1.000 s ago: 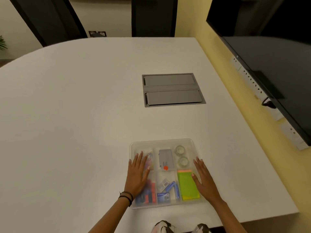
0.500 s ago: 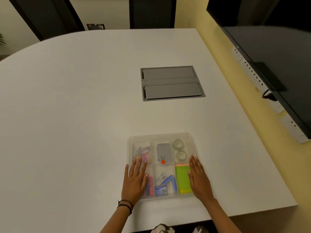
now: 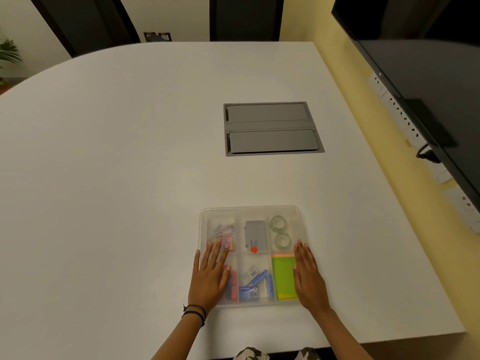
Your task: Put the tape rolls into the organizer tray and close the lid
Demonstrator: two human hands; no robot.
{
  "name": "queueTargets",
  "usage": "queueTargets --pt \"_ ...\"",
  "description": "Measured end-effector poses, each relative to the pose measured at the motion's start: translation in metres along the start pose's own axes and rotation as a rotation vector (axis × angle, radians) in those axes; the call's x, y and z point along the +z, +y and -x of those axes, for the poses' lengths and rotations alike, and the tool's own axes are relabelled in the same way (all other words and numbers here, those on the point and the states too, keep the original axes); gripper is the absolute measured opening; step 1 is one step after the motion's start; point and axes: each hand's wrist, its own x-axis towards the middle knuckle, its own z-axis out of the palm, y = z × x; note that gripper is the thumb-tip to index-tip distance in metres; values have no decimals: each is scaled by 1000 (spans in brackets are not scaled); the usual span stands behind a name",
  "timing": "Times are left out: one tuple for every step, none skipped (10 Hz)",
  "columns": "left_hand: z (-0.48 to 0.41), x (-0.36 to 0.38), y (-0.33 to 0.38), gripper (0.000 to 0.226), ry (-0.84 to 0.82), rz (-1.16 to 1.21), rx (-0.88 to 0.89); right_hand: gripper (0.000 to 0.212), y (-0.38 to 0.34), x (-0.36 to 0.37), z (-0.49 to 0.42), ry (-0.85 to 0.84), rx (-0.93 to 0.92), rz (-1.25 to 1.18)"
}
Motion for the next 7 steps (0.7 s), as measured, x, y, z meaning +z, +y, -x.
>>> queueTargets --pt "0 -1 0 60 -19 6 -10 58 -2 -2 -3 2 -5 8" --pt "0 -6 2 59 -61 31 -8 57 -4 -4 -4 12 -13 -6" --pt "1 -13 6 64 -82 52 10 55 -3 -5 -4 5 -35 -11" --pt "4 -16 9 74 -11 65 41 51 -4 -7 -8 6 -49 -5" --pt "5 -19 13 77 20 92 29 44 -11 -15 -14 58 -17 -1" --pt "-2 -26 16 50 6 62 -2 45 -24 -22 -31 101 -42 21" --pt "-21 -28 19 49 72 74 80 49 -44 -32 -55 77 -89 49"
